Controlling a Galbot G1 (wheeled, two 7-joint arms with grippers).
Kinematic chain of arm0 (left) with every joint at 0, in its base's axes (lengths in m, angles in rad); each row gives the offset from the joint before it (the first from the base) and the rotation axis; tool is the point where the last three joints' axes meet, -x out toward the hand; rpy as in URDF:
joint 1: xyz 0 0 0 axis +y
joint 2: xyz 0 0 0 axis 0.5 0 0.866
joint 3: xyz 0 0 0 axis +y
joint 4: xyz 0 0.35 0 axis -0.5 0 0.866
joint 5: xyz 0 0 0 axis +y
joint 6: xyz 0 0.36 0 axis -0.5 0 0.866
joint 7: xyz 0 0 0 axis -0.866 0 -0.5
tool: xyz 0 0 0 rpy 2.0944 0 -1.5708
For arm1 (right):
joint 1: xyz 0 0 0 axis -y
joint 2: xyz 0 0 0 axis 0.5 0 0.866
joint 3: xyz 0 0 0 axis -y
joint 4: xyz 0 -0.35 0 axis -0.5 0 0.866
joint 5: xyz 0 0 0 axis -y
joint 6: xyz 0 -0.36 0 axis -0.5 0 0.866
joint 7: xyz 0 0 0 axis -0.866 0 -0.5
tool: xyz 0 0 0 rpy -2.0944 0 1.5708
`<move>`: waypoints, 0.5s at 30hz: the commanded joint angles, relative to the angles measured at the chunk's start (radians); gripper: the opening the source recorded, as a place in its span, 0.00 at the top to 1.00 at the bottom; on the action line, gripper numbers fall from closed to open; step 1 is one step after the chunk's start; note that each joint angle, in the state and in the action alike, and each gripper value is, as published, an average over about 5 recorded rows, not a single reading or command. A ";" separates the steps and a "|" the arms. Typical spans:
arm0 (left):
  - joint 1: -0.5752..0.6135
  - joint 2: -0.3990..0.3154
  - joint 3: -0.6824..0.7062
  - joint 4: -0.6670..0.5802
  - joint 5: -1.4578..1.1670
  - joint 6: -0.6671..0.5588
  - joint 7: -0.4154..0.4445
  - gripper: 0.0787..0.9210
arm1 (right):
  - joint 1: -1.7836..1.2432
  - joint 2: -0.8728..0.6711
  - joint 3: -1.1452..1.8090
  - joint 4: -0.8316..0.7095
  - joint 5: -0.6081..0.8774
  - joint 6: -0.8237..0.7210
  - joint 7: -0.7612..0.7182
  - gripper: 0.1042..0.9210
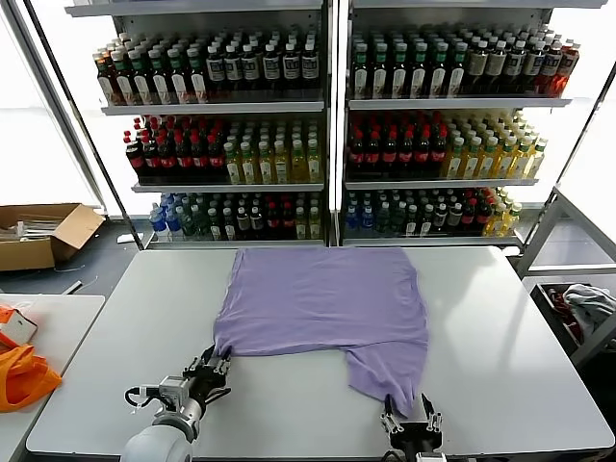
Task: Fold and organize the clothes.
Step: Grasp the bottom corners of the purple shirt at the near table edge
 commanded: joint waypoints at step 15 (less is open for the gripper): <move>0.024 -0.022 0.013 -0.043 0.006 -0.022 0.001 0.99 | 0.023 -0.001 0.010 -0.002 0.002 0.056 -0.030 0.99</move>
